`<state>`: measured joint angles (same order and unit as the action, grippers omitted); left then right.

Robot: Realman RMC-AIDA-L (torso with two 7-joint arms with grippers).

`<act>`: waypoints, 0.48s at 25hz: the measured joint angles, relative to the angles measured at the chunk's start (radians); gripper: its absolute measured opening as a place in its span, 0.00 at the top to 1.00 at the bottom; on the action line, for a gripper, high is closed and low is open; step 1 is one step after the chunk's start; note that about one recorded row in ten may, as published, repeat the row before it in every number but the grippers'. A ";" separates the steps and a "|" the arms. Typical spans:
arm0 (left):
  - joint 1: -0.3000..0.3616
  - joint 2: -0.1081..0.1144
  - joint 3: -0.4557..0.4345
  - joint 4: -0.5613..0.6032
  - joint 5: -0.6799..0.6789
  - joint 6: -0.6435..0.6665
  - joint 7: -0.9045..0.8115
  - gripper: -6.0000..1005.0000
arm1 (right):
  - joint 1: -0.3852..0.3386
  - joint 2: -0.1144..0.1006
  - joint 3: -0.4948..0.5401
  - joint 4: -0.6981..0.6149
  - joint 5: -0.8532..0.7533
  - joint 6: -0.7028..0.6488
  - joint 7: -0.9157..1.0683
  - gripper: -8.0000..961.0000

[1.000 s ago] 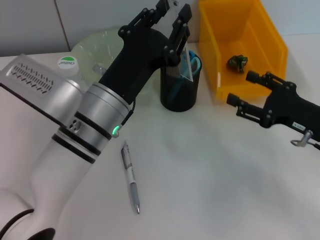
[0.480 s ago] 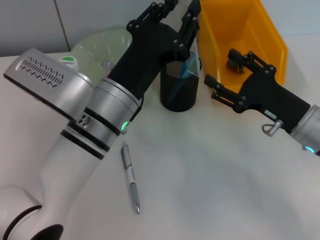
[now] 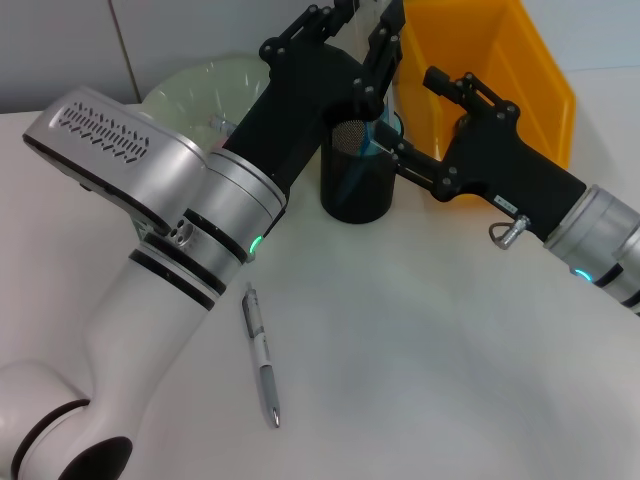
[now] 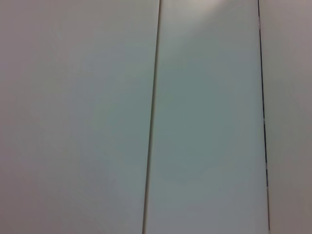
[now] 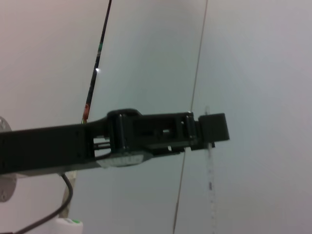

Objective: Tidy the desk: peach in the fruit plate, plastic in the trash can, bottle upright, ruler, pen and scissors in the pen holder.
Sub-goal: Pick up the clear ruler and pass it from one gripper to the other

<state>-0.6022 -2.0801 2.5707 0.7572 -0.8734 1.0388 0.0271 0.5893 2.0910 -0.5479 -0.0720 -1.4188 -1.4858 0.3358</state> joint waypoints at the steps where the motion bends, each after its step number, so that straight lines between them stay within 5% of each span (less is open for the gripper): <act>1: 0.000 0.000 0.000 0.000 0.000 0.000 0.000 0.59 | 0.000 0.000 0.000 0.000 0.000 0.000 0.000 0.32; 12: -0.001 0.000 -0.002 -0.011 -0.005 -0.004 0.003 0.59 | 0.047 0.001 0.011 0.052 0.023 0.004 -0.064 0.32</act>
<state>-0.6036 -2.0801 2.5690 0.7457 -0.8783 1.0349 0.0304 0.6361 2.0923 -0.5369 -0.0204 -1.3959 -1.4818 0.2719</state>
